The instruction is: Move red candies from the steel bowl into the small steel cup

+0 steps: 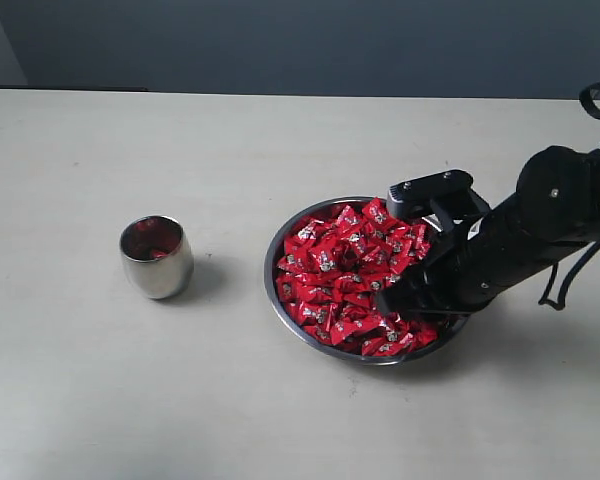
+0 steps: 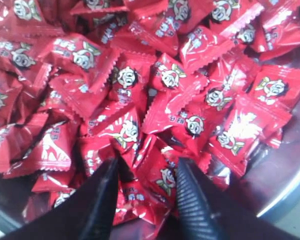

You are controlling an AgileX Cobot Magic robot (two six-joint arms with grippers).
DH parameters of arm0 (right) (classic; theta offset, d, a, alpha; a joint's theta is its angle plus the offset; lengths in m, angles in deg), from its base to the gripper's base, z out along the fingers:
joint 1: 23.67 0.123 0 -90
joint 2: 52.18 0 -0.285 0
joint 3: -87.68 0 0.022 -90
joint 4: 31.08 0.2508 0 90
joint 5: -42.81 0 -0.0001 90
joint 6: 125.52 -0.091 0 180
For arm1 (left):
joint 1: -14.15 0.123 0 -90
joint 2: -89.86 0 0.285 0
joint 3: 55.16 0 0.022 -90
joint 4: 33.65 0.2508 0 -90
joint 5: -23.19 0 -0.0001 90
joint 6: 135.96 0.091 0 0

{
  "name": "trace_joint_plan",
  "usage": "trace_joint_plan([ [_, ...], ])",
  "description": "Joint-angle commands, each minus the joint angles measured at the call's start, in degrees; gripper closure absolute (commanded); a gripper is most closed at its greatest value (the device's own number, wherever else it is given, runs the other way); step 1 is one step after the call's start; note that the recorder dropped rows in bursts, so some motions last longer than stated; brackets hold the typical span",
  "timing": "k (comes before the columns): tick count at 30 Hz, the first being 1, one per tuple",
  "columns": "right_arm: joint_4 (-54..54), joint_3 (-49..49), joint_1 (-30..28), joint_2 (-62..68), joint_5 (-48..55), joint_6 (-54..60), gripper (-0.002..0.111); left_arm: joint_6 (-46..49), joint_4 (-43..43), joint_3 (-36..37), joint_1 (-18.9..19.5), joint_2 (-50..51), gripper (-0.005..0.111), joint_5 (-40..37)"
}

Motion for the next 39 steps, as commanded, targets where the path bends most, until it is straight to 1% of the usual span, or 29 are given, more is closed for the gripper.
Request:
trace_joint_plan([
  [1, -2.31, 0.10, 0.04, 0.10, -0.44, 0.41, 0.070, -0.07, 0.06, 0.22, 0.04, -0.26, 0.106, 0.24],
  [15, -2.83, 0.10, 0.04, 2.27, -1.41, 0.31, 0.070, -0.07, 0.06, 0.22, 0.04, -0.26, 0.106, 0.24],
  [32, -3.35, 0.10, 0.04, 3.87, 0.81, -0.05, 0.071, -0.07, 0.06, 0.22, 0.04, -0.26, 0.106, 0.35],
  [35, -3.35, 0.10, 0.04, 4.13, 1.07, -0.16, 0.076, -0.07, 0.06, 0.22, 0.04, -0.26, 0.106, 0.35],
  [36, -3.35, 0.10, 0.04, 4.13, 1.07, -0.16, 0.081, -0.07, 0.06, 0.22, 0.04, -0.26, 0.106, 0.35],
  [39, -3.73, 0.10, 0.04, 4.13, 1.68, -0.16, 0.090, -0.07, 0.06, 0.22, 0.04, -0.26, 0.106, 0.35],
])
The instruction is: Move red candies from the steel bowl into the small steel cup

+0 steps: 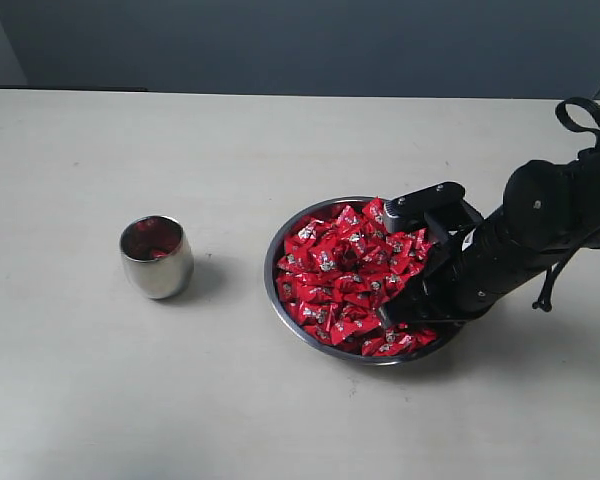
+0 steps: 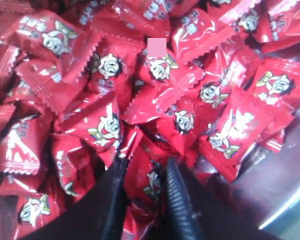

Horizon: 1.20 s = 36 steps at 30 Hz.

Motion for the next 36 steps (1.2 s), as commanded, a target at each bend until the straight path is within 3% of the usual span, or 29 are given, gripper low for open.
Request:
trace_joint_plan([
  [1, -0.91, 0.10, 0.04, 0.46, 2.18, -0.18, 0.090, -0.07, 0.06, 0.22, 0.04, -0.26, 0.106, 0.35],
  [36, -1.24, 0.00, 0.04, -8.42, -5.72, -3.12, 0.090, -0.07, 0.06, 0.22, 0.04, -0.26, 0.106, 0.26],
])
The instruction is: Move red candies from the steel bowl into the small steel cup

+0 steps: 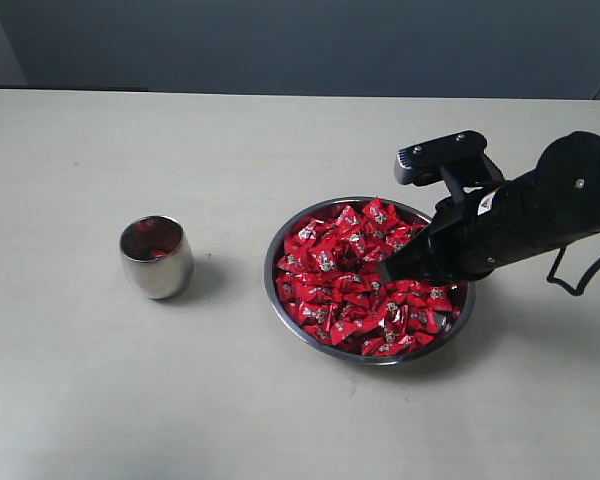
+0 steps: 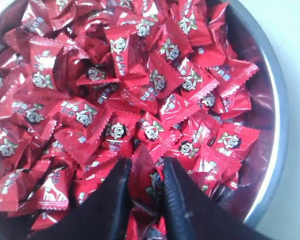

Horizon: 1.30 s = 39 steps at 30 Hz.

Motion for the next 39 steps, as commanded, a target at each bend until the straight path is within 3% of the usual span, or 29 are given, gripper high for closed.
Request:
trace_joint_plan([
  [1, -0.14, 0.09, 0.04, -0.50, -0.87, -0.55, 0.090, -0.07, 0.06, 0.22, 0.04, -0.26, 0.106, 0.26],
  [17, 1.10, 0.09, 0.04, 0.37, 0.16, -1.07, 0.090, -0.07, 0.06, 0.22, 0.04, -0.26, 0.106, 0.26],
  [23, 1.10, 0.09, 0.04, 0.84, -0.10, -1.28, 0.073, -0.07, 0.06, 0.22, 0.04, -0.26, 0.106, 0.39],
  [39, -1.53, -1.02, 0.04, 5.35, -0.17, -1.44, 0.075, -0.07, 0.06, 0.22, 0.04, -0.26, 0.106, 0.39],
])
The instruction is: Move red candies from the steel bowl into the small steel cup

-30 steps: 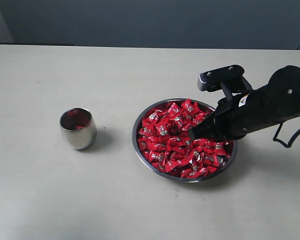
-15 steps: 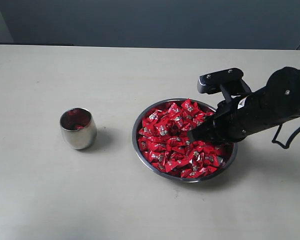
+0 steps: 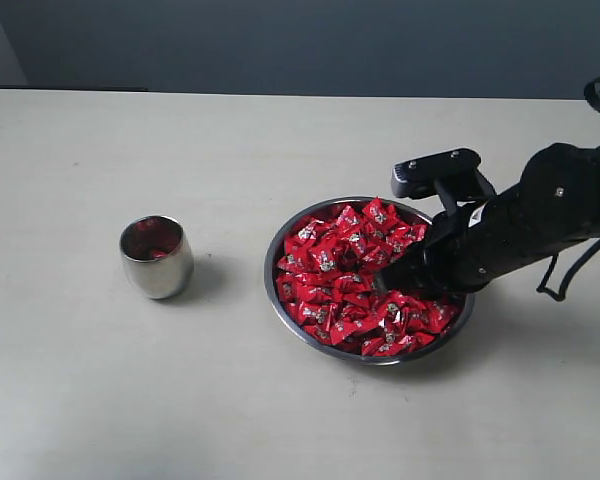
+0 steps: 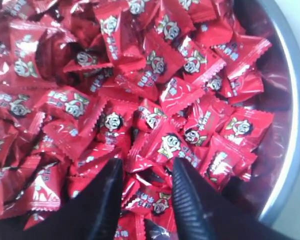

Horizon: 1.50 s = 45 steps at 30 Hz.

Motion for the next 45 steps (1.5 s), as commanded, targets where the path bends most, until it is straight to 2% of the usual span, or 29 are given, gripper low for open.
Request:
trace_joint_plan([
  [1, -3.05, -1.88, 0.04, 2.16, 0.83, -0.12, 0.075, -0.07, 0.06, 0.22, 0.04, -0.26, 0.106, 0.39],
  [10, -7.35, -7.76, 0.04, 6.03, 7.04, -0.12, 0.075, -0.07, 0.06, 0.22, 0.04, -0.26, 0.106, 0.39],
  [17, -11.11, -11.30, -0.08, 9.26, 10.83, -0.66, 0.064, -0.07, 0.06, 0.22, 0.04, -0.26, 0.106, 0.39],
  [23, -14.47, -13.92, -0.08, 9.94, 12.44, -1.22, 0.065, -0.07, 0.06, 0.22, 0.04, -0.26, 0.106, 0.24],
  [45, -20.08, -14.04, -0.08, 13.70, 15.35, -1.43, 0.068, -0.07, 0.06, 0.22, 0.04, -0.26, 0.106, 0.24],
])
